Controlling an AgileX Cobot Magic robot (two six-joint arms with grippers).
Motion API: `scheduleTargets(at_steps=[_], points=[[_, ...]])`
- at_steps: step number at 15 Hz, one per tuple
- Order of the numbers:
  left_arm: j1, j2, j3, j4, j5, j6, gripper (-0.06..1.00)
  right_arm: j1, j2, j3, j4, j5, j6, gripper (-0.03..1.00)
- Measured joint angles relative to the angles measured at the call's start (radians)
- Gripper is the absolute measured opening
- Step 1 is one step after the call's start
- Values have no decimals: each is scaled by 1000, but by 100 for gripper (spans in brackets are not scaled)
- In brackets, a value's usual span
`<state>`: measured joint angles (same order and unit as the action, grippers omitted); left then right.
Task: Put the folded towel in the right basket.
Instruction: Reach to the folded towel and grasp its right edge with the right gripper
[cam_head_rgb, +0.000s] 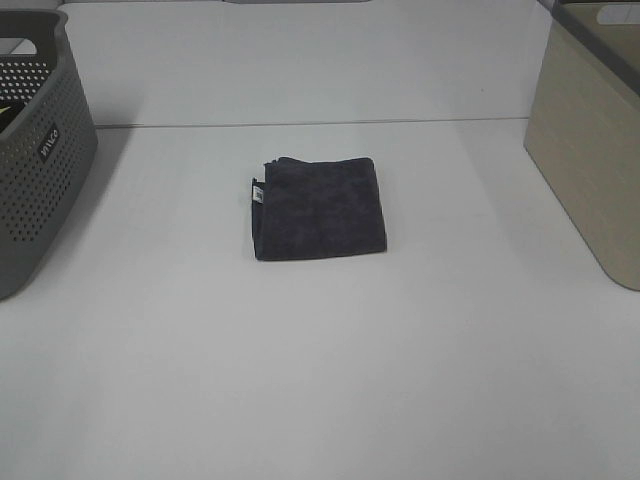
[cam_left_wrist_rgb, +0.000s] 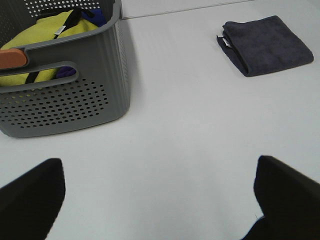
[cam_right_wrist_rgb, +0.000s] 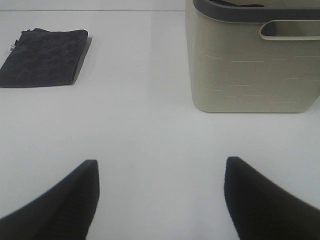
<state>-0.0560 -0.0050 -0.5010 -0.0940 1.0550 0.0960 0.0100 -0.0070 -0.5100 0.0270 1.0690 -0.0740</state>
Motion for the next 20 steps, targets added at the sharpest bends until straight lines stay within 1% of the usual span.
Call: scheduleTargets(at_steps=[4, 6, 7, 8, 12, 15, 16, 18, 19, 20], points=[[0, 0, 0, 0, 0, 0, 98, 0, 6, 0, 1, -2, 0, 67], [0, 0, 0, 0, 0, 0, 98, 0, 71, -8, 4, -30, 0, 67], [0, 0, 0, 0, 0, 0, 98, 0, 203, -48, 38, -118, 0, 67], [0, 0, 0, 0, 0, 0, 98, 0, 235, -63, 48, -135, 0, 67], [0, 0, 0, 0, 0, 0, 98, 0, 580, -199, 145, -233, -13, 67], [0, 0, 0, 0, 0, 0, 98, 0, 842, -351, 225, -283, -122, 67], [0, 0, 0, 0, 0, 0, 98, 0, 889, -384, 238, -285, -139, 67], [0, 0, 0, 0, 0, 0, 98, 0, 1062, -510, 306, -285, -217, 67], [0, 0, 0, 0, 0, 0, 98, 3, 1212, -618, 376, -281, -278, 67], [0, 0, 0, 0, 0, 0, 98, 21, 1273, -670, 385, -281, -301, 67]])
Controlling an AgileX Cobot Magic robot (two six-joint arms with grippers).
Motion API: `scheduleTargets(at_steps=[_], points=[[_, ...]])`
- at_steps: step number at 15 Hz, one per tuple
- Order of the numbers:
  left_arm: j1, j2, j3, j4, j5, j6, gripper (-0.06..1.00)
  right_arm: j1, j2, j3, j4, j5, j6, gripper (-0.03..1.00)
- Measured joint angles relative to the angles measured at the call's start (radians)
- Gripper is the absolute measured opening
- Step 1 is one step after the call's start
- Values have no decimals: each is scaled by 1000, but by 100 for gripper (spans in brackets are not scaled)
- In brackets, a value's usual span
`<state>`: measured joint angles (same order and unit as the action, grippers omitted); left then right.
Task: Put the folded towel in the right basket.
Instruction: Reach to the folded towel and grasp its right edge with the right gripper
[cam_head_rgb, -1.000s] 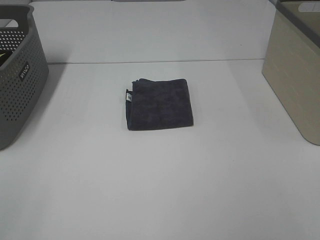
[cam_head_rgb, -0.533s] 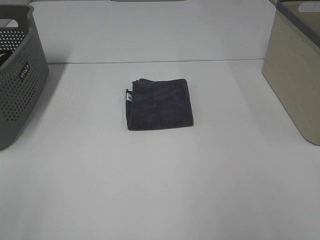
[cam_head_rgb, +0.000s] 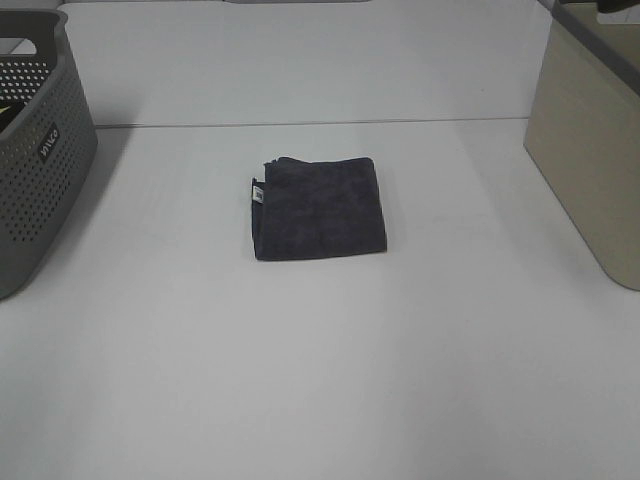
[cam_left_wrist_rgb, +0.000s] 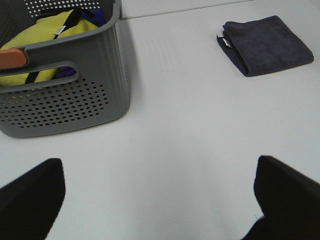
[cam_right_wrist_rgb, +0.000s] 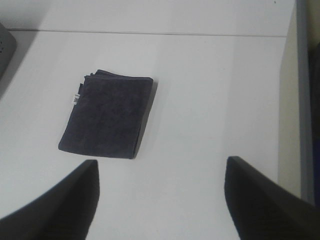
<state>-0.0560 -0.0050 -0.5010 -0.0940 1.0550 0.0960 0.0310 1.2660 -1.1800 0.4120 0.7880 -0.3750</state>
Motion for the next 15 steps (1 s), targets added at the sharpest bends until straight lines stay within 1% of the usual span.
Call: scheduleTargets(at_steps=[2, 6, 11, 12, 15], points=[[0, 0, 0, 0, 0, 0, 98, 100, 120, -87, -12, -5, -8, 67], [0, 0, 0, 0, 0, 0, 98, 246, 315, -174, -15, -36, 15, 67], [0, 0, 0, 0, 0, 0, 98, 257, 597, -291, 34, -27, 24, 67], [0, 0, 0, 0, 0, 0, 98, 257, 699, -360, 37, 26, 27, 67], [0, 0, 0, 0, 0, 0, 98, 257, 885, -527, 42, 154, 54, 67]])
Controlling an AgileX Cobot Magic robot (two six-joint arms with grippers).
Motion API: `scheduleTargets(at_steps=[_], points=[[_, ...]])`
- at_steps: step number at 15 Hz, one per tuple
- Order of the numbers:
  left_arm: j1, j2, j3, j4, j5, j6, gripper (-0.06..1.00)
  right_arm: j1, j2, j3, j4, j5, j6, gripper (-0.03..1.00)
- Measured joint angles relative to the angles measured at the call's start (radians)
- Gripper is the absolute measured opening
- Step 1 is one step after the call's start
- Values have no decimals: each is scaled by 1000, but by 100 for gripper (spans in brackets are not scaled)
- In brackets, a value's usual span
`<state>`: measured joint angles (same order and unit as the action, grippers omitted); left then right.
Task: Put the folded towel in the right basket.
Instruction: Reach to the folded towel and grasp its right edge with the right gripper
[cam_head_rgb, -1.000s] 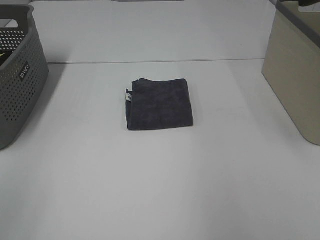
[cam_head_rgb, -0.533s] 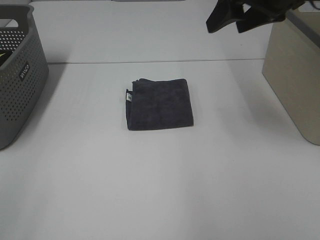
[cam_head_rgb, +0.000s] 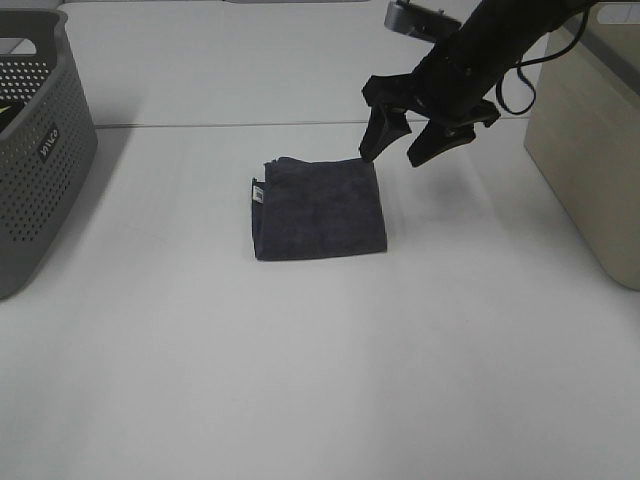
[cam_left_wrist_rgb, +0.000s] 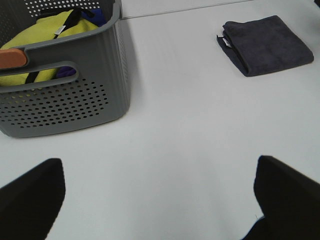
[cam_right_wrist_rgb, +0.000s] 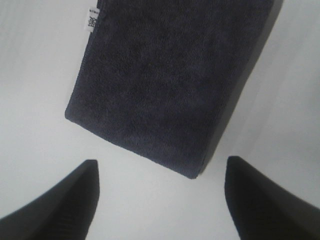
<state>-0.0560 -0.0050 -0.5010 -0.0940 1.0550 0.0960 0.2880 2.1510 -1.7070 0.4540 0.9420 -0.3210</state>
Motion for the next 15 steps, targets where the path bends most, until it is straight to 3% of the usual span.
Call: scheduleTargets(at_steps=[6, 10, 12, 13, 15], points=[[0, 0, 0, 0, 0, 0, 98, -71, 326, -304, 107, 125, 3, 67], [0, 0, 0, 0, 0, 0, 98, -81, 390, -324, 153, 119, -5, 67], [0, 0, 0, 0, 0, 0, 98, -77, 409, -330, 224, 118, -42, 64], [0, 0, 0, 0, 0, 0, 98, -67, 418, -330, 250, 113, -62, 58], [0, 0, 0, 0, 0, 0, 98, -45, 434, -330, 263, 94, -76, 32]])
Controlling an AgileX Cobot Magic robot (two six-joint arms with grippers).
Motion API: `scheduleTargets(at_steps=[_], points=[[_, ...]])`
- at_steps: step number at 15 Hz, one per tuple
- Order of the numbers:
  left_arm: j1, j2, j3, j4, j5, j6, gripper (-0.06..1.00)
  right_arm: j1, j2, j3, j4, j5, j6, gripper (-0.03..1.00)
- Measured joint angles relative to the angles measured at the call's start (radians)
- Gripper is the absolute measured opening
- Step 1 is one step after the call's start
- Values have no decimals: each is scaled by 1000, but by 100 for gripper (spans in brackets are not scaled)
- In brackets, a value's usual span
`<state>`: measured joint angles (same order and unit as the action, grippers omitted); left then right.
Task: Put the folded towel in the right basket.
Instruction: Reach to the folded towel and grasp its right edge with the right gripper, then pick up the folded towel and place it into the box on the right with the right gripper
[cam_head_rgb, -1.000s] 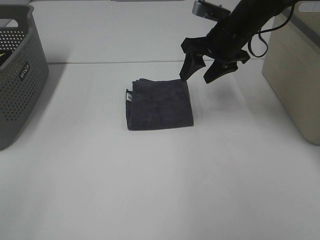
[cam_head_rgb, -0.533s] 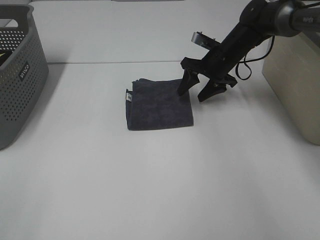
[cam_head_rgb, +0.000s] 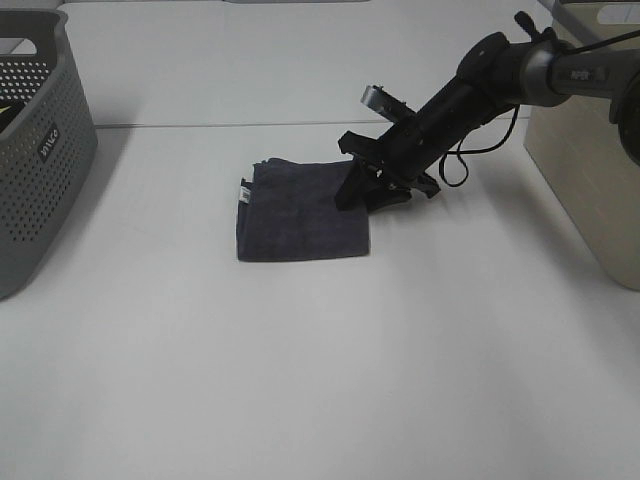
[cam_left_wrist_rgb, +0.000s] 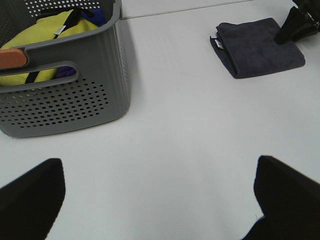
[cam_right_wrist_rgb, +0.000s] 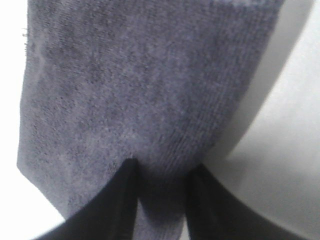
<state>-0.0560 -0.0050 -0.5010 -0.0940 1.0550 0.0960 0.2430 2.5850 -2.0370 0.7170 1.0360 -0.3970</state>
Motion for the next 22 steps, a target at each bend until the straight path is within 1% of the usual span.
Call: scheduleTargets(at_steps=[1, 4, 8, 10, 12, 15, 17, 19, 20, 22], points=[[0, 0, 0, 0, 0, 0, 98, 2, 7, 0, 3, -4, 0, 5], [0, 0, 0, 0, 0, 0, 98, 3, 0, 0, 0, -5, 0, 4], [0, 0, 0, 0, 0, 0, 98, 3, -96, 3, -52, -5, 0, 4], [0, 0, 0, 0, 0, 0, 98, 3, -183, 3, -114, 4, 13, 4], [0, 0, 0, 0, 0, 0, 98, 3, -276, 3, -208, 30, 45, 4], [0, 0, 0, 0, 0, 0, 98, 3, -409, 3, -356, 39, 103, 4], [0, 0, 0, 0, 0, 0, 98, -6, -506, 3, -424, 41, 136, 4], [0, 0, 0, 0, 0, 0, 98, -41, -597, 3, -444, 54, 150, 4], [0, 0, 0, 0, 0, 0, 98, -73, -638, 3, -449, 67, 151, 4], [0, 0, 0, 0, 0, 0, 98, -192, -729, 3, -455, 111, 151, 4]])
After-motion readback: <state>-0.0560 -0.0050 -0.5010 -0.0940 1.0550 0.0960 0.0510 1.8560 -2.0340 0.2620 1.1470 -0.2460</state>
